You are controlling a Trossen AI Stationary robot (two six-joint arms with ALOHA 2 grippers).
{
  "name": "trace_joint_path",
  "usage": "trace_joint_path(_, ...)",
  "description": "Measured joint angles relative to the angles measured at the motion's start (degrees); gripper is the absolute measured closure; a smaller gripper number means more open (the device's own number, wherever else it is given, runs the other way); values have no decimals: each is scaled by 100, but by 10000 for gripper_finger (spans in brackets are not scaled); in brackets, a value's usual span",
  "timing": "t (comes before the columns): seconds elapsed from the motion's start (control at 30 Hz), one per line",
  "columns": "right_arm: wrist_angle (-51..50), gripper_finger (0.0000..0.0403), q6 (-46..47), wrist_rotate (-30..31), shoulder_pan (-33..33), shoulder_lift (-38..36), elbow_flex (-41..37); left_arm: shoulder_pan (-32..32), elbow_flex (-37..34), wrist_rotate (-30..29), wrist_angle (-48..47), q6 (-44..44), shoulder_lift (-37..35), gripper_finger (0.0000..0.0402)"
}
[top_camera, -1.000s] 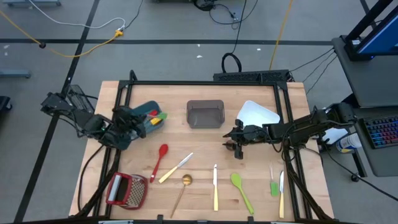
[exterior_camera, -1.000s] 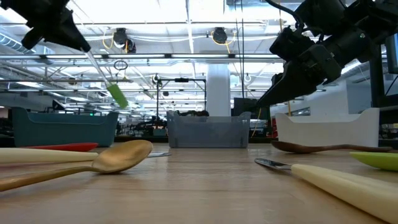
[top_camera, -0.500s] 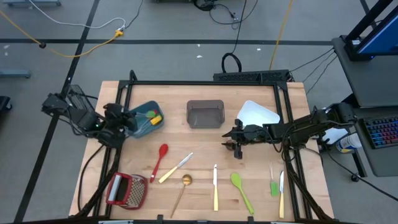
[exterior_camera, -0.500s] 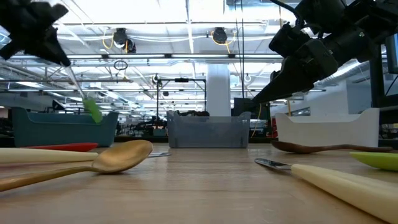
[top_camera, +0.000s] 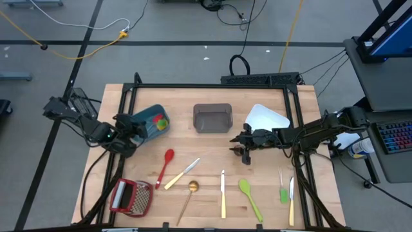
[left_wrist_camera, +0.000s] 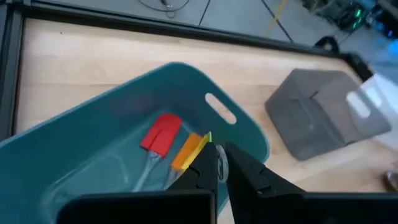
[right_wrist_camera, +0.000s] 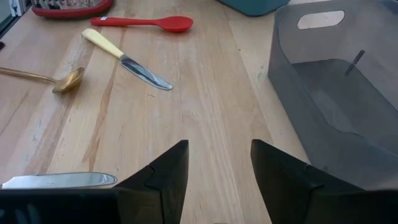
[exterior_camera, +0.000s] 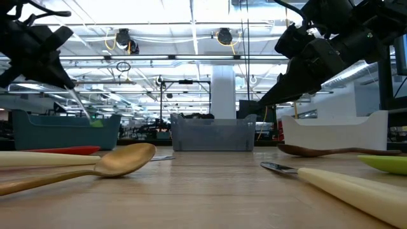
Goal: Pick & Place Kitchen Items
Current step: Put the left green spatula into the blue bin, then put the green spatula into the blue bin
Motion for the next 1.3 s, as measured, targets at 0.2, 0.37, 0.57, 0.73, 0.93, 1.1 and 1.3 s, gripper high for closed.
trace_joint_path(0.2, 0, 236, 0, -1, 0, 0, 0, 0, 0, 297, 90, 449, 4, 368)
trace_joint_path(0.37, 0, 236, -2, -1, 0, 0, 0, 129, -2, 416, 90, 631, 4, 323)
trace_joint_path(0.57, 2, 236, -121, -1, 0, 0, 0, 602, -5, 690, -244, 839, 12, 309)
trace_joint_path(0.73, 95, 236, -353, -8, 0, 0, 0, 972, -7, 689, -233, 838, 15, 309)
trace_joint_path(0.93, 409, 236, -332, -97, 92, 0, -2, 1051, -7, 688, 49, 1017, 15, 309)
trace_joint_path(1.1, 726, 236, -339, -603, 463, -2, 25, 1051, -7, 685, 1133, 2085, 15, 309)
trace_joint_path(1.3, -40, 236, 9, -600, 1105, -2, 530, 1051, -7, 680, 3942, 4725, 57, 309)
